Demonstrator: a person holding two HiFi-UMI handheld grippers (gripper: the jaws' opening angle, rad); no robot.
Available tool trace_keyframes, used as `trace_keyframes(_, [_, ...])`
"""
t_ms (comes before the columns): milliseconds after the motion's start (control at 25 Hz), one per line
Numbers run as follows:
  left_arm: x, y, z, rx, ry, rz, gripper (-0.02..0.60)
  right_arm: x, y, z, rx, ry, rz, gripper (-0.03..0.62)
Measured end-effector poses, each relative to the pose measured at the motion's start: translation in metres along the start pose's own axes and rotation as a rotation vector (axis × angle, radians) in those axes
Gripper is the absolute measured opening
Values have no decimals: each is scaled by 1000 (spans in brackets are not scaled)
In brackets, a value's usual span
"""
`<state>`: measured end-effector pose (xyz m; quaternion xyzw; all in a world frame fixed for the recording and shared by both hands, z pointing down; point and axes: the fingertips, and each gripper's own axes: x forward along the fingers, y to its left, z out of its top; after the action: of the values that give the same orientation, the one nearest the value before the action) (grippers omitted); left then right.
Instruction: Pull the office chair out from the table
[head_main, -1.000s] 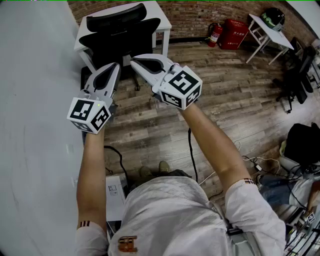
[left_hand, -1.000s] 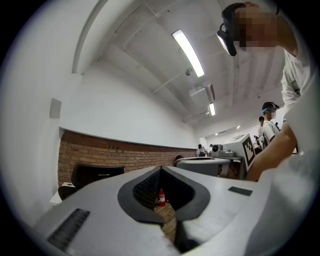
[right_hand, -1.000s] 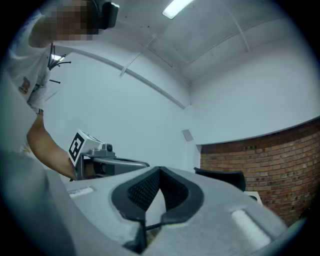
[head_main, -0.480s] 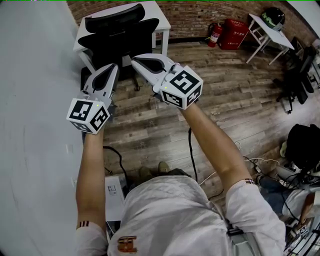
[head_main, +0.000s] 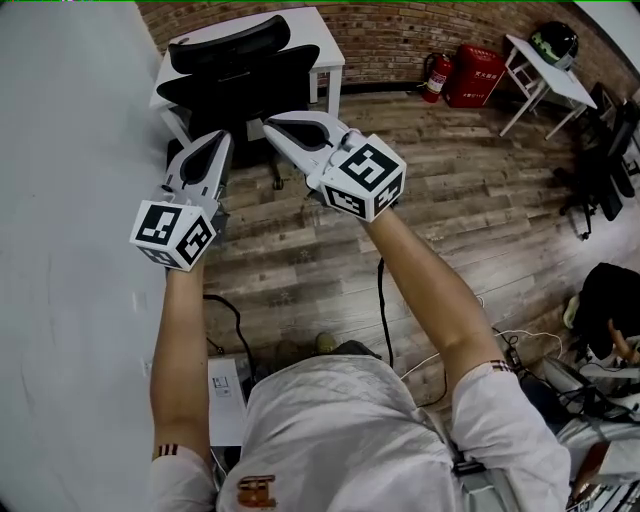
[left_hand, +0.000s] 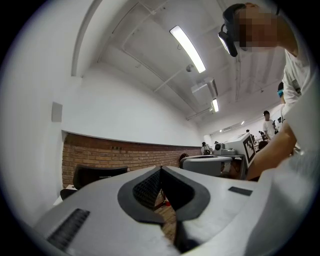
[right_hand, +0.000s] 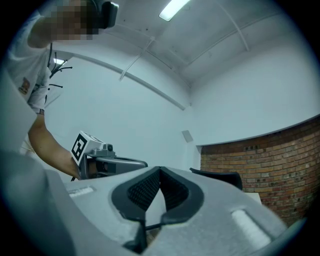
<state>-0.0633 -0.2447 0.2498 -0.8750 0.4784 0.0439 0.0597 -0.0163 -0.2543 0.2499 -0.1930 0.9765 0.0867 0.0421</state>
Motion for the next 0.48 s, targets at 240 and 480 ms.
trace_keyframes(240, [7, 4, -5, 3, 10, 30, 1, 0, -13, -4, 3, -4, 20, 2])
trace_keyframes(480, [14, 18, -11, 16, 22, 41, 0, 11, -23, -11, 2, 2, 34, 2])
